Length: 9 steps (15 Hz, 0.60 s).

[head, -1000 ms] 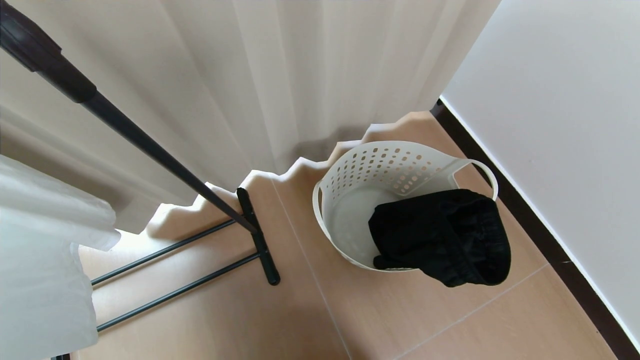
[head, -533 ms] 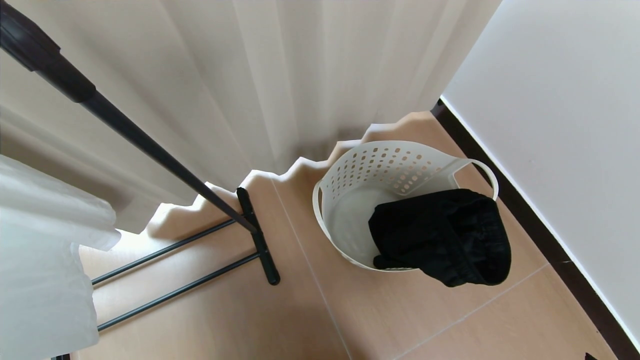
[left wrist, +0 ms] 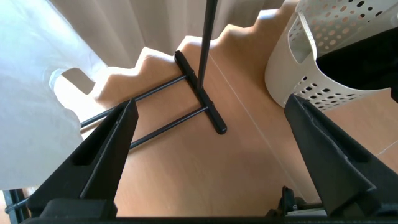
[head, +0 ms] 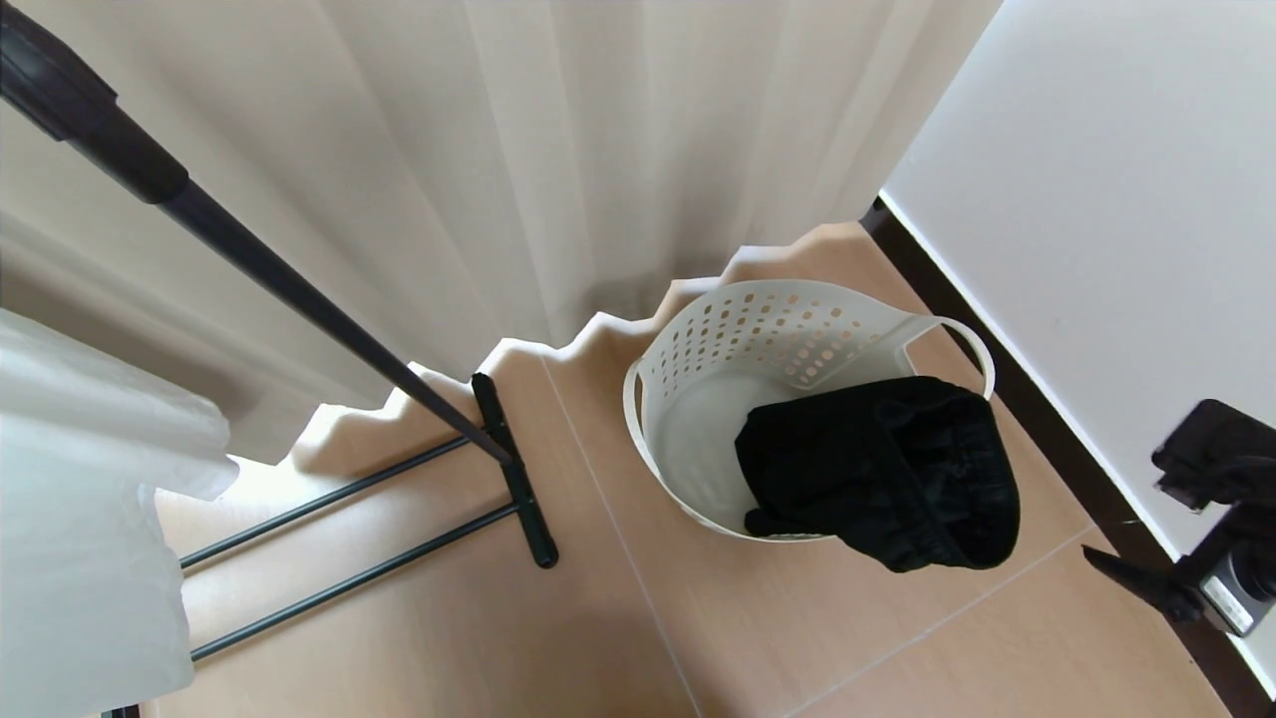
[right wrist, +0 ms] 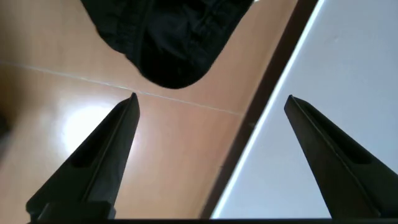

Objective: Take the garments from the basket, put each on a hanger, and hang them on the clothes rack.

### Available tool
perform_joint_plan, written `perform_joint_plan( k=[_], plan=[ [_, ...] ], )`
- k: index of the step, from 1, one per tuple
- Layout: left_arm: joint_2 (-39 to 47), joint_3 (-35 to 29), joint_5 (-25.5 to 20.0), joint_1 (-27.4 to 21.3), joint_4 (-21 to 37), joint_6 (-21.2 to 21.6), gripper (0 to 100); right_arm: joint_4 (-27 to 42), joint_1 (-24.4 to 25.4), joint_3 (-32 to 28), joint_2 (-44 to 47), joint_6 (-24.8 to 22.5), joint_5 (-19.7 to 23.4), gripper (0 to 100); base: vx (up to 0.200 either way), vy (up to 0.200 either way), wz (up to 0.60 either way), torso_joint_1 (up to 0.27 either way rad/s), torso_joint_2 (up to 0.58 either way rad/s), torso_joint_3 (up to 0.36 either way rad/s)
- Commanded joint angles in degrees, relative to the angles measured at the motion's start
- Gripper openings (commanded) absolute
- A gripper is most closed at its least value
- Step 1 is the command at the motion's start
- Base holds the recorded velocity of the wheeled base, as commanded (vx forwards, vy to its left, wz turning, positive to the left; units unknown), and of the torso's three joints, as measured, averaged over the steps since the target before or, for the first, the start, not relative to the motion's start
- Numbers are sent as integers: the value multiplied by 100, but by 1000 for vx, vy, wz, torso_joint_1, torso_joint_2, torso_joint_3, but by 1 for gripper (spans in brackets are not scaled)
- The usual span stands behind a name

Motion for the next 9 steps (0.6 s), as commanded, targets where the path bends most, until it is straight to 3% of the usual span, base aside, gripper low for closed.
perform_joint_plan(
  k=[1, 2, 3, 9],
  plan=[
    [7, 0, 1, 1, -2, 2, 100, -1, 20, -765, 1250, -934, -212, 100, 0, 0, 0, 0, 0, 0],
    [7, 0, 1, 1, -2, 2, 100, -28, 20, -1046, 1602, -1479, -221, 100, 0, 0, 0, 0, 0, 0],
    [7, 0, 1, 1, -2, 2, 100, -28, 72, -1222, 1865, -1602, -265, 100, 0, 0, 0, 0, 0, 0],
    [7, 0, 1, 1, -2, 2, 100, -871, 275, -2153, 3412, -1629, -1056, 100, 0, 0, 0, 0, 0, 0]
  ],
)
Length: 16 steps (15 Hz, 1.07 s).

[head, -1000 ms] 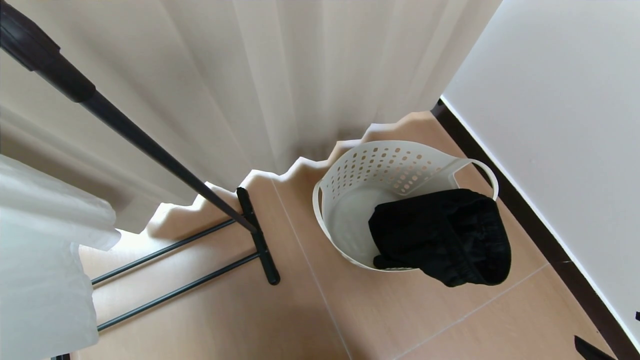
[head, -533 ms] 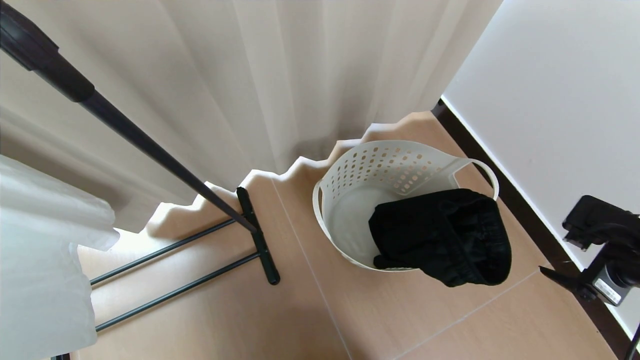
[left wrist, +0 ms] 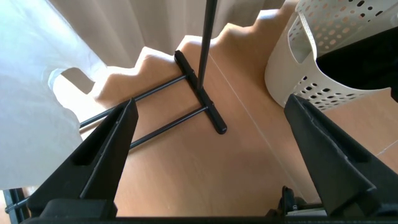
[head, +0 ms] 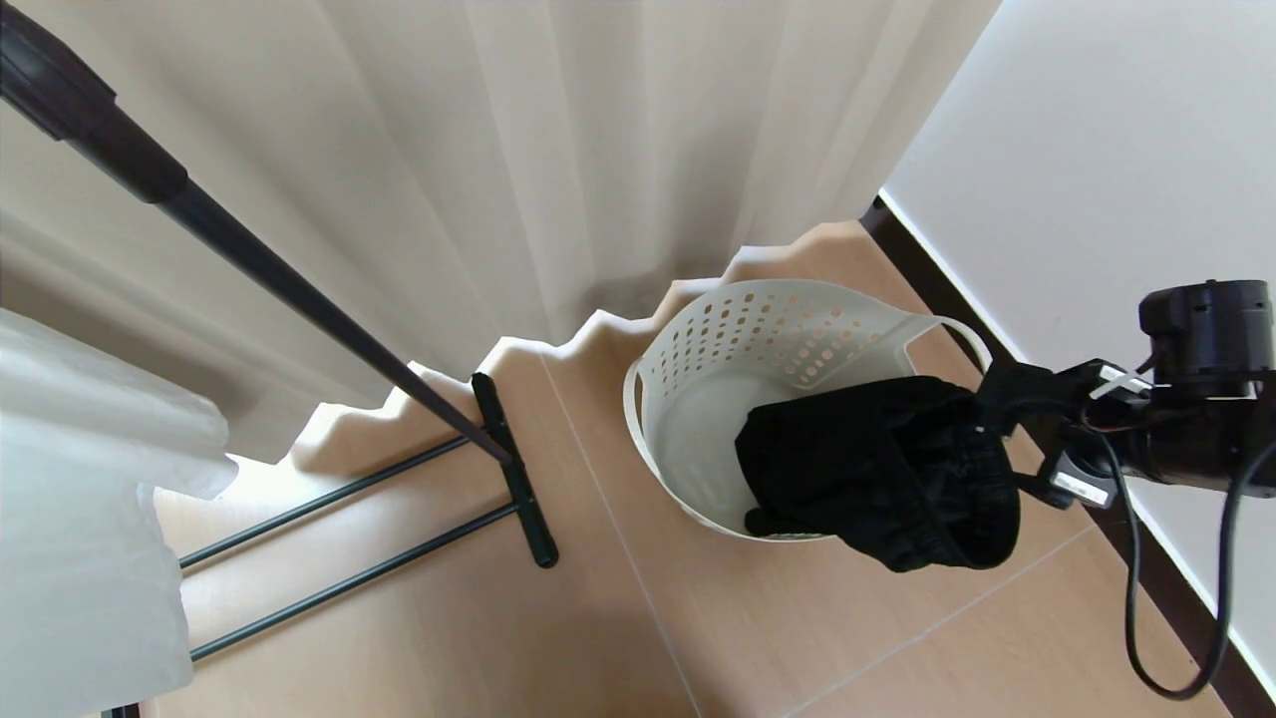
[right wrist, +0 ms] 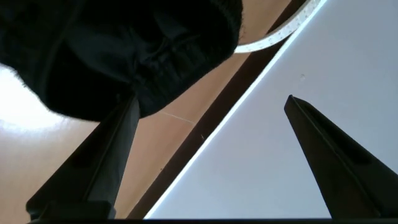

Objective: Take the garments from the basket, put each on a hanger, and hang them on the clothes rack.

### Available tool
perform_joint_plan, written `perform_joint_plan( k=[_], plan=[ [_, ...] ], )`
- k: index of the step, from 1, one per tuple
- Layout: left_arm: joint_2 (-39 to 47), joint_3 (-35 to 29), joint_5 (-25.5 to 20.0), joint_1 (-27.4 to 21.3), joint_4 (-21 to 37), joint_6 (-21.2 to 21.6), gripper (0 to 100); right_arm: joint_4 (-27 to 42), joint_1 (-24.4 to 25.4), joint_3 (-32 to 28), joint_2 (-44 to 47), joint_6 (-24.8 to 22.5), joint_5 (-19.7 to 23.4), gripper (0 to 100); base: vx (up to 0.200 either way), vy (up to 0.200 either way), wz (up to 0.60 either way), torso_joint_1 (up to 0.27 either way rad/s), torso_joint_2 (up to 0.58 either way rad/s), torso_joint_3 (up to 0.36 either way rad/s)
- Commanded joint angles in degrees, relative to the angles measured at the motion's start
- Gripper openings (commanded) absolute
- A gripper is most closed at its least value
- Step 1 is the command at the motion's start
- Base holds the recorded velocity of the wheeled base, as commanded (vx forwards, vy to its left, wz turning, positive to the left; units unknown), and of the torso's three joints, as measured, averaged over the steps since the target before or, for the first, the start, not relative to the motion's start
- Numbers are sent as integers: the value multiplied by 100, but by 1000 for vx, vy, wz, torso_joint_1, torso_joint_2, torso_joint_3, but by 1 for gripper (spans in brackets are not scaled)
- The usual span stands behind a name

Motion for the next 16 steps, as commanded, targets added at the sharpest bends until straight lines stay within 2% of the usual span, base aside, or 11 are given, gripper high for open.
perform_joint_plan(
  k=[1, 5, 8, 15, 16],
  plan=[
    [7, 0, 1, 1, -2, -1, 100, -329, 49, -464, 911, -2, -234, 100, 0, 0, 0, 0, 0, 0],
    [7, 0, 1, 1, -2, -1, 100, -381, 49, -1238, 1561, 24, -331, 100, 0, 0, 0, 0, 0, 0],
    [7, 0, 1, 1, -2, -1, 100, -381, 49, -1607, 1789, 42, -322, 100, 0, 0, 0, 0, 0, 0],
    [7, 0, 1, 1, -2, -1, 100, -390, 67, -1756, 1939, 349, -270, 100, 0, 0, 0, 0, 0, 0],
    [7, 0, 1, 1, -2, -1, 100, -390, 75, -1765, 1956, 367, -270, 0, 0, 0, 0, 0, 0, 0]
  ],
)
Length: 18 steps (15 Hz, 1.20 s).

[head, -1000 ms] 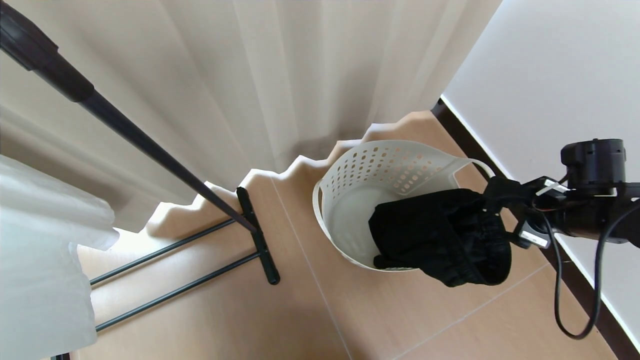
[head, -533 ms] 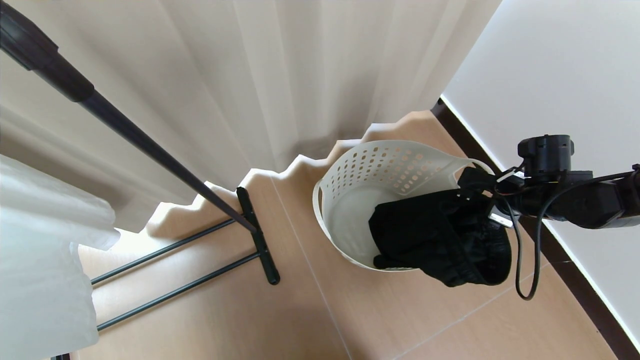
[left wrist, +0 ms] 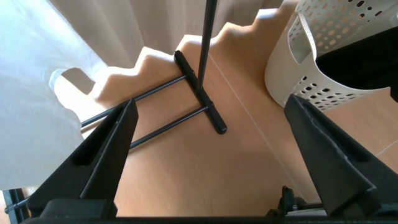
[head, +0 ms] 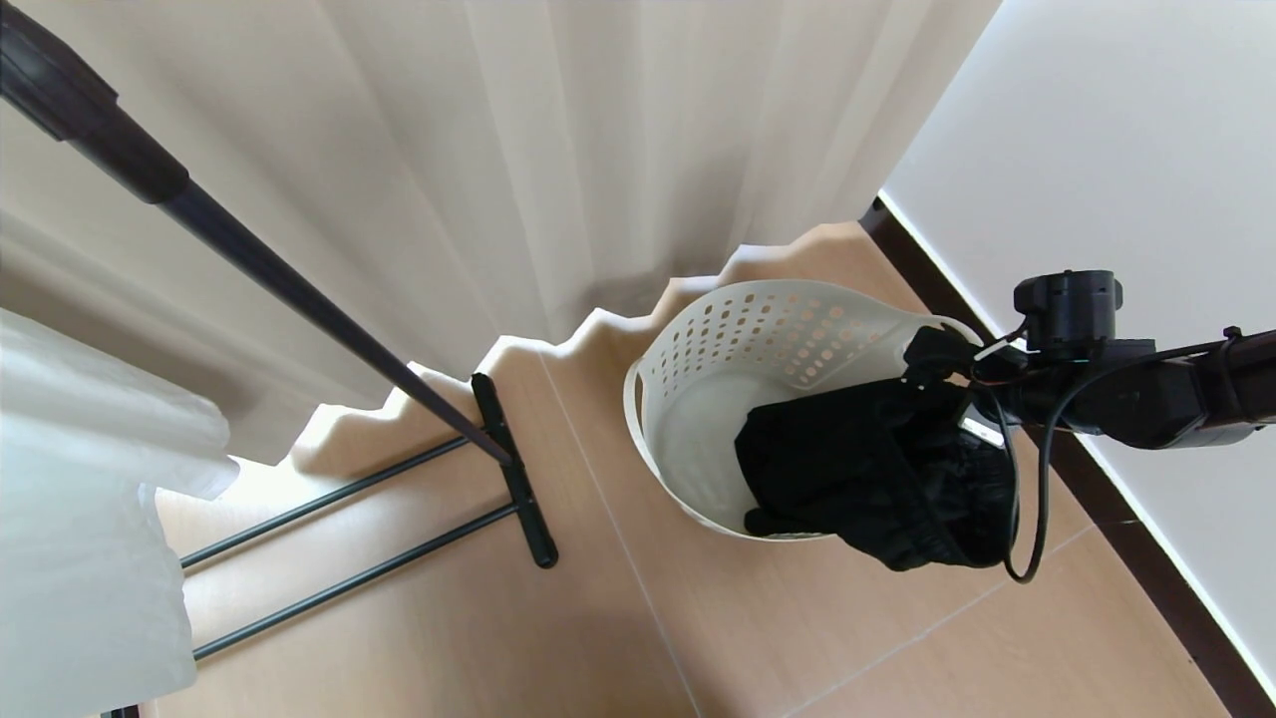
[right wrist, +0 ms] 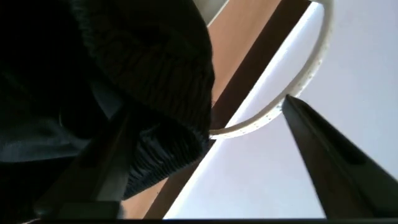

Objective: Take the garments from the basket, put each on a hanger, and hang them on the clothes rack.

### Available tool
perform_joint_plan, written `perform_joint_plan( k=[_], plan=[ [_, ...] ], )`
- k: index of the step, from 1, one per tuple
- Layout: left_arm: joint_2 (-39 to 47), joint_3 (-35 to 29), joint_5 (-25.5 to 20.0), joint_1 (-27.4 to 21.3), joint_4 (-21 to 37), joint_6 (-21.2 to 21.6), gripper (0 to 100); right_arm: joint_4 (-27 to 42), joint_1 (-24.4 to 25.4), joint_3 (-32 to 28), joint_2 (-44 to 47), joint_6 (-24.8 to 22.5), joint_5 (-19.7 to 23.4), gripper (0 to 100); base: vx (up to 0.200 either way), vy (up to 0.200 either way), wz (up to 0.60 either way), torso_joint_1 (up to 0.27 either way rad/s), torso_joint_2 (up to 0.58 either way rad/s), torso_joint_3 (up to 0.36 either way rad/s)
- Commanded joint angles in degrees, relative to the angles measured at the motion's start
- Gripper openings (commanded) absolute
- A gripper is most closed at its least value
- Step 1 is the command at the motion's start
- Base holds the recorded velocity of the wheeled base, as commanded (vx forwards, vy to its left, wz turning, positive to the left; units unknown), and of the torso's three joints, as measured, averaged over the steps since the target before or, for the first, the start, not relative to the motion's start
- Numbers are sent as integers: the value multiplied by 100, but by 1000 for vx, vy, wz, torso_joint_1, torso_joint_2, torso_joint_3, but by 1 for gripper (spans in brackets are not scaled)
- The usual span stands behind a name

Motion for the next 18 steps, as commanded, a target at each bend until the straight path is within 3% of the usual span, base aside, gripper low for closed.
perform_joint_plan(
  k=[1, 18],
  plan=[
    [5, 0, 1, 1, -2, -1, 100, 21, 41, -10, 41, 6, 27, 0, 0, 0, 0, 0, 0, 0],
    [5, 0, 1, 1, -2, -1, 100, 29, 155, 131, -425, 24, -8, 0, 0, 0, 0, 0, 0, 0]
  ],
)
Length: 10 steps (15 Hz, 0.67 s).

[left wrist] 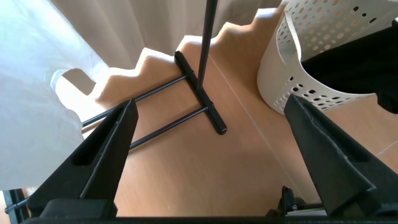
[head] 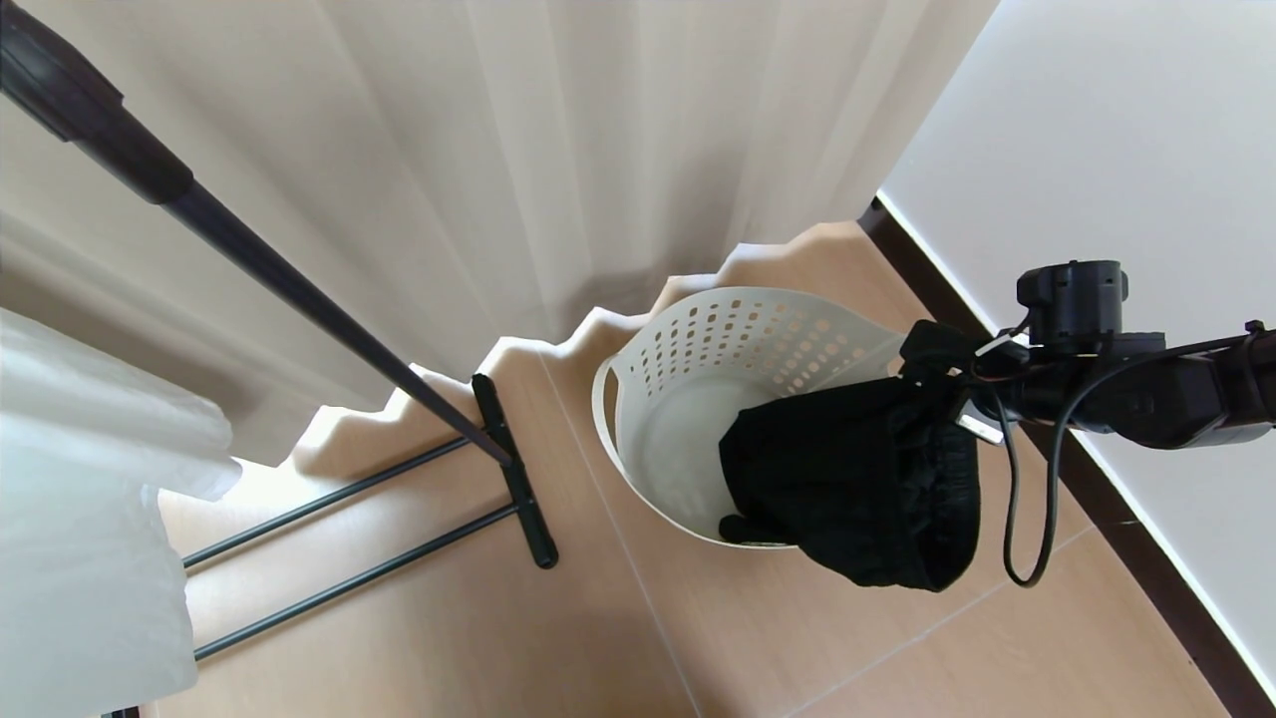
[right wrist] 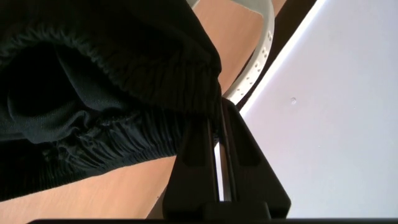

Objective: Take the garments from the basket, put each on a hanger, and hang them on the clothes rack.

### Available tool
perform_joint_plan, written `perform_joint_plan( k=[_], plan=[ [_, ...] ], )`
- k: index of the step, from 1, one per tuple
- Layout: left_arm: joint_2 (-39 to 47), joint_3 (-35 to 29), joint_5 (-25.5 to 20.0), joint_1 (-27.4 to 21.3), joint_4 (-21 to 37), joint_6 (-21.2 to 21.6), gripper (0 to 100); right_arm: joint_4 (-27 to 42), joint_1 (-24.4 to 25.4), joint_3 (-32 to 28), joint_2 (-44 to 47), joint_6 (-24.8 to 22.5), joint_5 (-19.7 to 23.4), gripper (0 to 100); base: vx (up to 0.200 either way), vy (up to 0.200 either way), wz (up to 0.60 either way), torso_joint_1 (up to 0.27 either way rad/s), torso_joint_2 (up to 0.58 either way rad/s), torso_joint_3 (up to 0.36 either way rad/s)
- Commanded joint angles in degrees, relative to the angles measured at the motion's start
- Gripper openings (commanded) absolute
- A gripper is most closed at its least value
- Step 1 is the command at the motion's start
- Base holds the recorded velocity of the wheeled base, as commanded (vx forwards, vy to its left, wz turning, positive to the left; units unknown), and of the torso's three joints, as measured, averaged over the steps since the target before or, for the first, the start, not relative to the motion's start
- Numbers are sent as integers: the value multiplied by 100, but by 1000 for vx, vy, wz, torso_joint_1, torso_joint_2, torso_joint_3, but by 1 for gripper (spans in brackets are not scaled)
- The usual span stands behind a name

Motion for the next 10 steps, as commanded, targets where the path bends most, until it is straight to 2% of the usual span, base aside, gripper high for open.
perform_joint_plan(
  k=[1, 7, 10],
  plan=[
    [5, 0, -2, 1, -2, -1, 100, -50, -16, -30, -112, 19, -23, 0, 0, 0, 0, 0, 0, 0],
    [5, 0, -2, 1, -2, -1, 100, -50, -16, -153, -112, 72, -41, 0, 0, 0, 0, 0, 0, 0],
    [5, 0, -2, 1, -2, -1, 100, -50, -7, -13, -69, 72, -49, 0, 0, 0, 0, 0, 0, 0]
  ],
)
